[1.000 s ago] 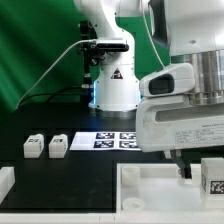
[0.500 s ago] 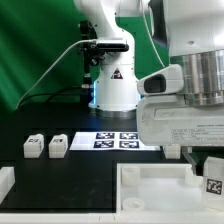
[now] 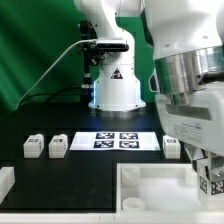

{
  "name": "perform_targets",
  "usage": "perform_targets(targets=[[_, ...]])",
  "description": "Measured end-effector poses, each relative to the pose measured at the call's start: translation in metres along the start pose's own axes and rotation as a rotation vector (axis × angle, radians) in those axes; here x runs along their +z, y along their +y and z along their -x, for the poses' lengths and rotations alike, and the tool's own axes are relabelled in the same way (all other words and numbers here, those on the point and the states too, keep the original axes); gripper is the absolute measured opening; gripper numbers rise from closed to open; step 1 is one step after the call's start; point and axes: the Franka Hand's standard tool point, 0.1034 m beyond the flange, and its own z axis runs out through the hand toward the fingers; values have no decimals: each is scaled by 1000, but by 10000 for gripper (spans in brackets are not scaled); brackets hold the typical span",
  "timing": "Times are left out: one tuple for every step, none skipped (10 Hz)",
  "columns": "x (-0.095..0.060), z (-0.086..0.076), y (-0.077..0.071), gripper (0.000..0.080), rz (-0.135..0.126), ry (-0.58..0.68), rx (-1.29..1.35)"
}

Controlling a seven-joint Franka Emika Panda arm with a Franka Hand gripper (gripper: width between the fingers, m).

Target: Assemble one leg

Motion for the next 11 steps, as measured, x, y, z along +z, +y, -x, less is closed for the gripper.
perform_targets(targets=[[0,1,1,307,2,-14,111],[0,1,1,307,4,-15,166],[0,2,1,307,4,-15,169],[1,2,2,307,5,-15,161],[1,2,2,525,5,-15,160],[1,2,2,525,6,-15,160],[1,2,2,620,6,-15,159],[2,2,2,620,6,-14,133],[2,3,3,644,9,-14,57],[2,5,4,648,25,-22,-22],[1,11,5,648,86,-33,-196]])
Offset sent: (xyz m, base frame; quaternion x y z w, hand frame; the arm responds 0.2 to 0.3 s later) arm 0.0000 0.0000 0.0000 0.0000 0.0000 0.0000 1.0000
